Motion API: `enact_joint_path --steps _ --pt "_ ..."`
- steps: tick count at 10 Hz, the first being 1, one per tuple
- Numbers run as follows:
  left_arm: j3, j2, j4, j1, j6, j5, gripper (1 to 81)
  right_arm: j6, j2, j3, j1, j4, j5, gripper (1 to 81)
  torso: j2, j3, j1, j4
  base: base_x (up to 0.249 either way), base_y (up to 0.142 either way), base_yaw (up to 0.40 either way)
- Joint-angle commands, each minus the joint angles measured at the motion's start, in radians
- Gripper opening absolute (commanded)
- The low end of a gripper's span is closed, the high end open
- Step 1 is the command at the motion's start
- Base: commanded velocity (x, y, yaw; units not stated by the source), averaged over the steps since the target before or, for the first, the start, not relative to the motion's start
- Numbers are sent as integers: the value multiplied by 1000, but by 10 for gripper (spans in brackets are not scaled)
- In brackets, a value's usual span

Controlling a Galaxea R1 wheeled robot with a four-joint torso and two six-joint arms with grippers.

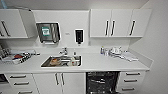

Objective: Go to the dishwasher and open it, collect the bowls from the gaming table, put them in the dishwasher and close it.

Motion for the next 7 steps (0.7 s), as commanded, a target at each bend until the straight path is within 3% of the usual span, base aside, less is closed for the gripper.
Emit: enact_joint_path --steps 1,2,5,6,7 --pt "-4 -4 8 -36 9 58 811 0 -8 -3 47 -4 -60 811 97 37 -63 0 0 0 0" --pt "-4 -4 8 -36 9 58 811 0 -8 -3 47 -4 -60 811 130 12 -85 0 0 0 0" --pt "-4 -4 8 -36 9 58 811 0 -8 -3 47 -4 -60 811 239 23 -156 0 0 0 0" --pt "-4 -5 8 -36 9 58 811 0 -8 -5 47 -4 -60 811 177 54 -117 0 0 0 0" --pt "-4 -5 8 -36 9 58 811 0 -8 -6 47 -4 -60 811 213 101 -139 -21 0 0 0"
